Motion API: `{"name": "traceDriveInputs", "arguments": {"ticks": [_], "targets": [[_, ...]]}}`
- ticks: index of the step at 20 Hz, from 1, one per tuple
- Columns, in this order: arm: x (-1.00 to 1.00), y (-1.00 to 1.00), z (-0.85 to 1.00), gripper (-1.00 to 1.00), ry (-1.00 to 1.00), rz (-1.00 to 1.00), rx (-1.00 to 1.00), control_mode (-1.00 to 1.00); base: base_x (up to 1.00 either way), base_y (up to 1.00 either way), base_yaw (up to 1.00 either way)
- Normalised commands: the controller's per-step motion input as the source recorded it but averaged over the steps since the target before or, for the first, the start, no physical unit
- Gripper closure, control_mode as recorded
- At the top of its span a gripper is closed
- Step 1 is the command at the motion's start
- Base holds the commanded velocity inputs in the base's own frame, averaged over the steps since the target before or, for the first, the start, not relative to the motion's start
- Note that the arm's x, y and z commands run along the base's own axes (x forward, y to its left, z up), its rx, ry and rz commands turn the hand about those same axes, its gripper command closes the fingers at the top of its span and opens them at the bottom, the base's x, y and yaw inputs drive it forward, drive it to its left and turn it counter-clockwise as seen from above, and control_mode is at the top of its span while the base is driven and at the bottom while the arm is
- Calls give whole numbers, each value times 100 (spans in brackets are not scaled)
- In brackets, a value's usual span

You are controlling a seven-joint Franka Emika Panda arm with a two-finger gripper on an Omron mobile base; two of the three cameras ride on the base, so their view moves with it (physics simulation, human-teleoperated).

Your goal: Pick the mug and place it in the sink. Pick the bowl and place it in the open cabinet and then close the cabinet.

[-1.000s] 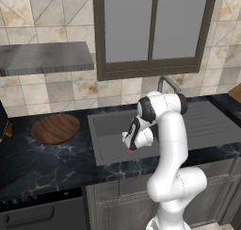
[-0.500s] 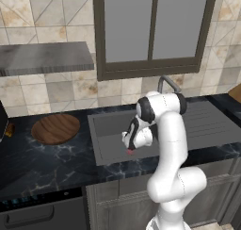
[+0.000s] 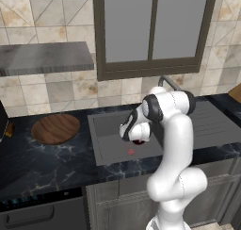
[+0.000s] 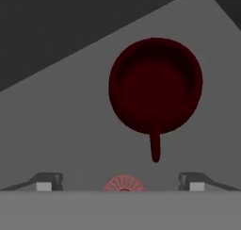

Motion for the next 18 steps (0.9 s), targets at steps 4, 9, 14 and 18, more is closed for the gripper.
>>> {"name": "traceDriveInputs", "arguments": {"ticks": [4,9,14,18], "targets": [[-11,0,62,-100,0,0,9,-100,0,0,0],[-15,0,92,-100,2,0,20,-100,0,0,0],[-12,2,93,-100,5,9,22,-100,0,0,0],[-3,6,65,-100,0,17,18,-100,0,0,0]]}}
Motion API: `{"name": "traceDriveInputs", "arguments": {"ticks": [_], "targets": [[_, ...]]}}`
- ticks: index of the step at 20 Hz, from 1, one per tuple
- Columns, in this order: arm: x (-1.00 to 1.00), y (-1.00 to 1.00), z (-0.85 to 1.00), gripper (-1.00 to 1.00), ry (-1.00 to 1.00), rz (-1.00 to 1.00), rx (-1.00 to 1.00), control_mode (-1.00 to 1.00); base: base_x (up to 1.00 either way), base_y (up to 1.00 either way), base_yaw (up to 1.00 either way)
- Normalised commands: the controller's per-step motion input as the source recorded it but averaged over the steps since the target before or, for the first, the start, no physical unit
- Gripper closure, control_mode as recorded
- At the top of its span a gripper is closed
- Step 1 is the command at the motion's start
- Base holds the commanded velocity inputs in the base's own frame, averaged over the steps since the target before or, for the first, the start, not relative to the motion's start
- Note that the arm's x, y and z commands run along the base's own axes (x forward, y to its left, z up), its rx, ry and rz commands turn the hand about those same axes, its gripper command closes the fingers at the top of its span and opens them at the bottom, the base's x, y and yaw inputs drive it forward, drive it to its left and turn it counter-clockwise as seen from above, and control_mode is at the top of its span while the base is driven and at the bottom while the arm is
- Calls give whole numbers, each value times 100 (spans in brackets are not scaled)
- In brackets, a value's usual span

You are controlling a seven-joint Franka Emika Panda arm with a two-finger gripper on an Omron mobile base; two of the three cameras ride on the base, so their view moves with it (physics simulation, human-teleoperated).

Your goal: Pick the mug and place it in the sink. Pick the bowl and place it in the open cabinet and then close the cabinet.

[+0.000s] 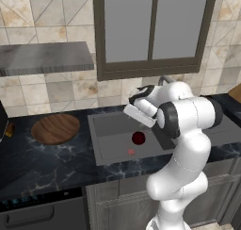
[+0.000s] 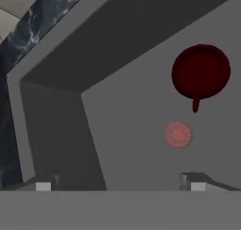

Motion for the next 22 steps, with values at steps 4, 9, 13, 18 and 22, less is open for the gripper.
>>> {"name": "traceDriveInputs", "arguments": {"ticks": [4,9,13,18,22], "targets": [[0,39,65,-100,1,20,18,-100,0,0,0],[0,83,25,-100,4,15,8,-100,0,0,0],[0,99,18,-100,0,5,0,-100,0,0,0],[4,74,2,-100,-1,0,0,-100,0,0,0],[8,37,-8,-100,-1,-3,2,-100,0,0,0]]}}
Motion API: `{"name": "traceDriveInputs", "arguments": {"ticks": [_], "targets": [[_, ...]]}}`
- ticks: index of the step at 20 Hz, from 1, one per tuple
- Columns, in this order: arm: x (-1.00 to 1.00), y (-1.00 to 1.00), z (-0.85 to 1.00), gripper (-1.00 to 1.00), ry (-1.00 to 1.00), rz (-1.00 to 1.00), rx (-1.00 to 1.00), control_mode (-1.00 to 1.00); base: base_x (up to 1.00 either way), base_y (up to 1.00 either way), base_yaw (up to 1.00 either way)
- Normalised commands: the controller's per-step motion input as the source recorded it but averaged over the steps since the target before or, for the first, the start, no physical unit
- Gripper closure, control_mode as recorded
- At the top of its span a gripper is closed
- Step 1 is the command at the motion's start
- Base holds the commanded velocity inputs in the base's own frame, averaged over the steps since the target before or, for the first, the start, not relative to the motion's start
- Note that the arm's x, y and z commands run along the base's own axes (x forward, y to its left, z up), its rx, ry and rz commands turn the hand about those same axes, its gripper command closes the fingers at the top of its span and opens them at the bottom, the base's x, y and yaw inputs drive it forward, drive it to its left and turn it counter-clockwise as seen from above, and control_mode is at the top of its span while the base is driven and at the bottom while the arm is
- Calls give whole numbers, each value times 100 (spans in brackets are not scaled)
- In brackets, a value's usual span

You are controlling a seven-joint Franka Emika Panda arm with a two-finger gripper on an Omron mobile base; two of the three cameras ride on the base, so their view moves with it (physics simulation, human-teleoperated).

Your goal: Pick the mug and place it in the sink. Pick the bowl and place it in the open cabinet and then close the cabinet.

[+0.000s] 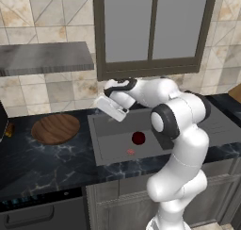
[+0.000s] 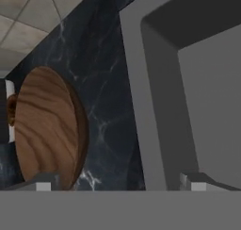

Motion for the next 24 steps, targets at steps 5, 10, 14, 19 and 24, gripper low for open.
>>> {"name": "traceDriveInputs", "arguments": {"ticks": [5,10,14,19,24], "targets": [[34,29,0,-100,2,-18,6,-100,0,0,0],[5,49,-1,-100,1,-13,2,-100,0,0,0],[0,69,0,-100,15,-3,0,-100,0,0,0],[0,25,-9,-100,3,0,0,-100,0,0,0],[0,10,-25,-100,0,0,1,-100,0,0,0]]}}
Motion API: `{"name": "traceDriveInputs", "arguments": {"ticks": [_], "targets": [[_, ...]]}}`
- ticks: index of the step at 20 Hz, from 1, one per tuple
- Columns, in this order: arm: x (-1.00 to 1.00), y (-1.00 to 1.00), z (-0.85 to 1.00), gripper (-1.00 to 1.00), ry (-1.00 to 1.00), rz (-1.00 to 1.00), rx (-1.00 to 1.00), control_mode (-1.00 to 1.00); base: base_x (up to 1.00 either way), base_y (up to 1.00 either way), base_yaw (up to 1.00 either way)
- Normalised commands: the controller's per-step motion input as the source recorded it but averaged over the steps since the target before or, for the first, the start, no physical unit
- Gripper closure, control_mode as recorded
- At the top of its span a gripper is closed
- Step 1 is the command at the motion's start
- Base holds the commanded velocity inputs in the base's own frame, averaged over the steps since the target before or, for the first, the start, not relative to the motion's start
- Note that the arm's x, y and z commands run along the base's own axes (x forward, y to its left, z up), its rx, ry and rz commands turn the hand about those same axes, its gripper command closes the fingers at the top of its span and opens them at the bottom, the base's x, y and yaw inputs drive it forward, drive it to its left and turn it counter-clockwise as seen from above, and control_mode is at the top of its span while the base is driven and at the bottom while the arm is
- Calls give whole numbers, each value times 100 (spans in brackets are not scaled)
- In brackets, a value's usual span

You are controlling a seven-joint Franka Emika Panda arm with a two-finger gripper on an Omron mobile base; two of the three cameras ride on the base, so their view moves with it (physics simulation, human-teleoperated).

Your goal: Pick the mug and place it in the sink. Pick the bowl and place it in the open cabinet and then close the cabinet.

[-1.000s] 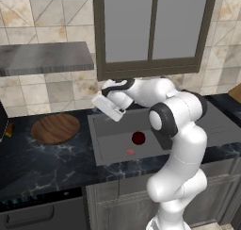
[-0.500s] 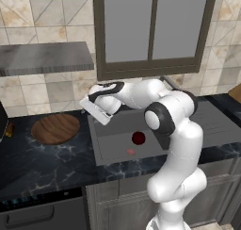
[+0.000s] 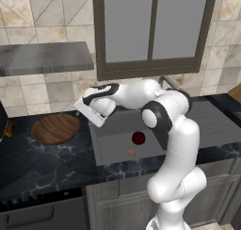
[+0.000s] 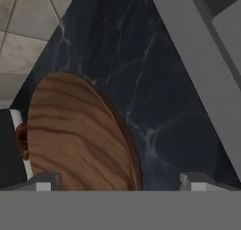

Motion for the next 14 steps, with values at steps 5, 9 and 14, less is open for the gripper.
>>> {"name": "traceDriveInputs", "arguments": {"ticks": [5,9,14], "targets": [[0,26,-32,-100,0,0,0,-100,0,0,0],[0,31,-20,-100,1,0,0,-100,0,0,0],[3,28,-12,-100,0,0,0,-100,0,0,0]]}}
